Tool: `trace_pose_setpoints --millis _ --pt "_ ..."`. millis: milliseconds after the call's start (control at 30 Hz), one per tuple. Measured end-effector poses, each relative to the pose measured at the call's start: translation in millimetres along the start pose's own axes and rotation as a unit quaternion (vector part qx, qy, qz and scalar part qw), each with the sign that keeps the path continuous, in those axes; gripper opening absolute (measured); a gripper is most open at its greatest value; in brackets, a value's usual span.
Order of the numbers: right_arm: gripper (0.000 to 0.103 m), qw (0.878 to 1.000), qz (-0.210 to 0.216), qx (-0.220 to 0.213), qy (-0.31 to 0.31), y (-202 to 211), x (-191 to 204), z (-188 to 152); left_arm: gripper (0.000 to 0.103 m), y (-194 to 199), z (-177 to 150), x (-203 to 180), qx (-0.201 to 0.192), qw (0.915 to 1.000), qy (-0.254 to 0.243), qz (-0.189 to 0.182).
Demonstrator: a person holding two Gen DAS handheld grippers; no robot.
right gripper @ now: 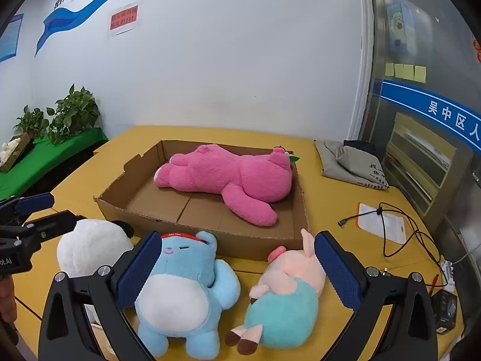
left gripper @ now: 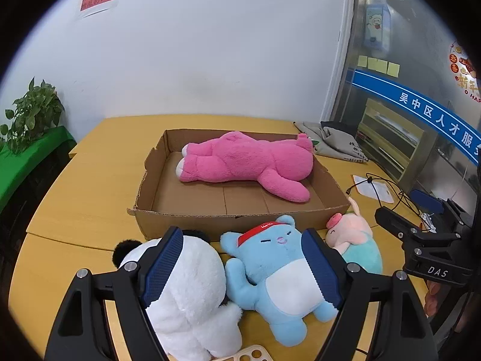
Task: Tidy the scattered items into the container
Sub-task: 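Move the left gripper back toward the remaining plush toys, then close both grippers on the white panda plush from either side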
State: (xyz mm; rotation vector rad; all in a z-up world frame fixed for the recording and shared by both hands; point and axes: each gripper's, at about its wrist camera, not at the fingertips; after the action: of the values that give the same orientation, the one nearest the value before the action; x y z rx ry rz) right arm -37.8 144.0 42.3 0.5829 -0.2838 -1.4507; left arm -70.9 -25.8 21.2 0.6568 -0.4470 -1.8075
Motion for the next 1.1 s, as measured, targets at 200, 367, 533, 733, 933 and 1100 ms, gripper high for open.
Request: trace_pose_setpoints --millis 200,367,533,733,933,1100 --pt "0.103 1.000 -0.004 0.002 -0.005 0 -3 -2 0.081 1 -3 2 0.002 1.0000 0.005 -0.001" --pt "0.103 1.000 -0.005 0.005 -0.004 -1 -2 -3 0.081 -4 -7 2 0.012 0.9999 0.003 -0.004" --pt "0.103 1.000 -0.008 0.010 -0.001 -1 -1 -4 0.081 -8 -9 3 0.019 0.9998 0.005 -0.009" --pt "0.103 1.000 -0.007 0.013 0.000 -2 -1 -6 0.081 -10 -10 9 0.024 0.9996 0.004 -0.016" --pt "0.103 0.999 0.037 0.009 0.006 -7 11 -8 0.081 -4 -12 41 0.031 0.9991 0.027 -0.012" --pt "0.103 0.991 0.129 0.018 0.027 -20 44 -15 0.081 -10 -17 84 0.053 0.9976 0.045 0.001"
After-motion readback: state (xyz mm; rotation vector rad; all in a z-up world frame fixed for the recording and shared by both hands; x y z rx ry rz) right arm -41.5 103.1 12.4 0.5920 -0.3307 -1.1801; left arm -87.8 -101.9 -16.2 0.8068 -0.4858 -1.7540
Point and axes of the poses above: each gripper's, at about its wrist camera, not at the fingertips, and y roughly against the way its jaws point, x to its left, z to its top, and after that the axes turned 6 degrees about y, right-handed
